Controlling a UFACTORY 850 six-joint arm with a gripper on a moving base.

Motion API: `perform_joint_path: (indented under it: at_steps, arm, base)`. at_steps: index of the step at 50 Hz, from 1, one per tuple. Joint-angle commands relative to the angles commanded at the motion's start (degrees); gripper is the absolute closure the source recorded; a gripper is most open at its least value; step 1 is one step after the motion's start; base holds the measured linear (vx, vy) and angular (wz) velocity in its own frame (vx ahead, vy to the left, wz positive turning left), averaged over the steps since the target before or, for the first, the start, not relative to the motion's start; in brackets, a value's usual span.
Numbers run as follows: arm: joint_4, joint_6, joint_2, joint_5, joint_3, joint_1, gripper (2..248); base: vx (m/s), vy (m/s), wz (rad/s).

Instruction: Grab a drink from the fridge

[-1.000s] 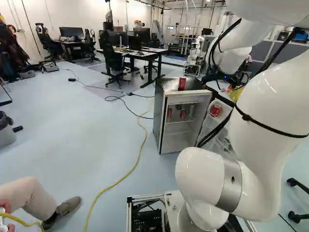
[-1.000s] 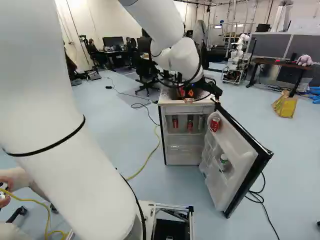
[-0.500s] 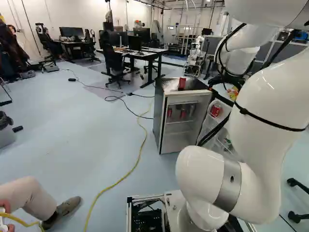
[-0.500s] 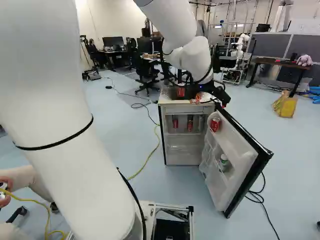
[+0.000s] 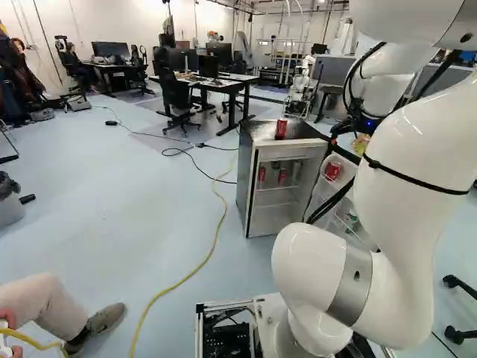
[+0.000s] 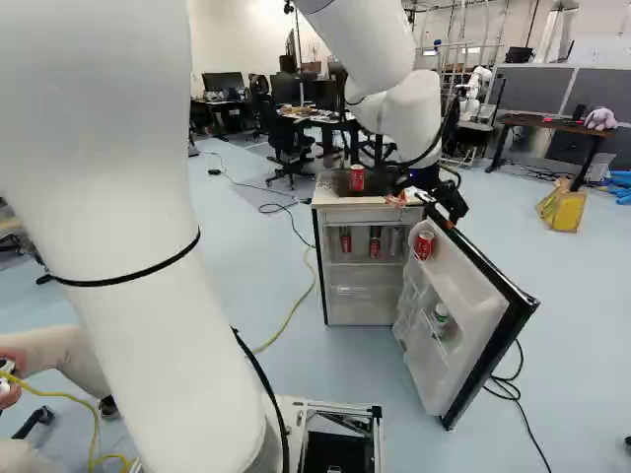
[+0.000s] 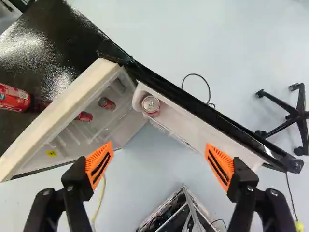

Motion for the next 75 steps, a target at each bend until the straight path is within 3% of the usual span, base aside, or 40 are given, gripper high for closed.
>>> perform_joint_path:
  at_steps: [75]
  arm:
    - [0.5, 0.0, -9.2, -4.8, -10.7, -13.5, 3]
  base:
    - [0.000, 0.000, 0.000]
